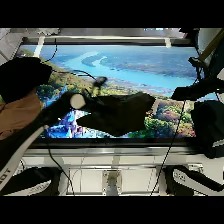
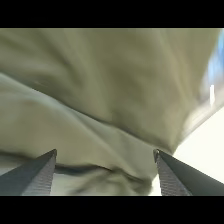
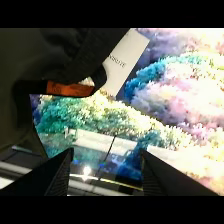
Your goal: Fold the clothes and pants, and hang the long-sleeved shirts on hangers.
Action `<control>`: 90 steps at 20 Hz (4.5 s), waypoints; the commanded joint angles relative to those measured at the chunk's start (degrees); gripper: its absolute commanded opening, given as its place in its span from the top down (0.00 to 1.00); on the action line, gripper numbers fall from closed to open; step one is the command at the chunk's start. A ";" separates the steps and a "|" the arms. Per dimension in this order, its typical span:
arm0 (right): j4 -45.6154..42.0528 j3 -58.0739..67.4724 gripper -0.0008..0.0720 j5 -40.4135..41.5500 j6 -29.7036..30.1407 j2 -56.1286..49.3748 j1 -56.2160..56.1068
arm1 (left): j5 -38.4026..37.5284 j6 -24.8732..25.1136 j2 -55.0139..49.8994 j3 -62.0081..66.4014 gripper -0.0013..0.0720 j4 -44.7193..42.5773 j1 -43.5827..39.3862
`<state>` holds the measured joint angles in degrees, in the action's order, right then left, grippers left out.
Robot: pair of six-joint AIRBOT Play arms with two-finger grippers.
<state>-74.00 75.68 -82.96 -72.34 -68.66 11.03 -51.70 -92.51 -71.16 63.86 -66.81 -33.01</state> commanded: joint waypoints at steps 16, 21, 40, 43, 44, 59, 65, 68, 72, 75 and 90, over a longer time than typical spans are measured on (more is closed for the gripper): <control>2.21 -0.09 0.37 1.33 -0.04 -1.92 0.00 | 8.13 -4.68 -9.35 -8.52 0.71 12.02 9.42; 2.27 -2.51 0.37 2.80 1.53 -1.92 0.00 | 9.16 -1.49 -5.81 -8.35 0.97 11.98 12.11; 30.71 -20.83 0.28 22.84 14.82 -20.06 2.21 | 8.85 -0.90 3.61 -8.35 0.97 9.38 15.96; 32.50 -20.83 0.28 27.17 14.86 -20.33 0.13 | 8.85 -0.90 3.61 -8.35 0.97 9.38 15.96; 33.83 -20.83 0.28 29.57 15.04 -20.33 -1.22 | 8.85 -0.90 3.61 -8.35 0.97 9.38 15.96; 37.38 -9.35 0.96 37.27 16.50 -16.70 -6.36 | 6.25 -0.85 7.43 -7.41 0.97 7.78 19.21; 17.66 -2.73 0.36 4.83 8.48 -12.79 -6.36 | 2.43 -0.90 12.63 -3.28 0.97 2.73 24.24; 20.44 -10.12 0.38 0.72 9.05 -12.74 -6.80 | 2.58 -0.87 12.04 -3.28 0.97 2.73 23.80; 21.84 -19.47 0.36 16.22 9.99 -12.81 -10.56 | 2.60 -0.90 12.02 -3.28 0.97 2.10 23.82; 27.93 -21.33 0.31 28.35 10.01 -14.51 -11.78 | 2.60 -0.87 12.02 -3.28 0.97 2.08 23.82; 56.83 -13.29 0.22 34.47 19.26 -31.08 -4.17 | 2.56 -0.87 12.02 -3.28 0.97 2.08 23.82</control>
<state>-24.73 58.92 -46.35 -56.31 -95.26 7.70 -49.12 -93.38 -59.16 60.53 -64.73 -9.19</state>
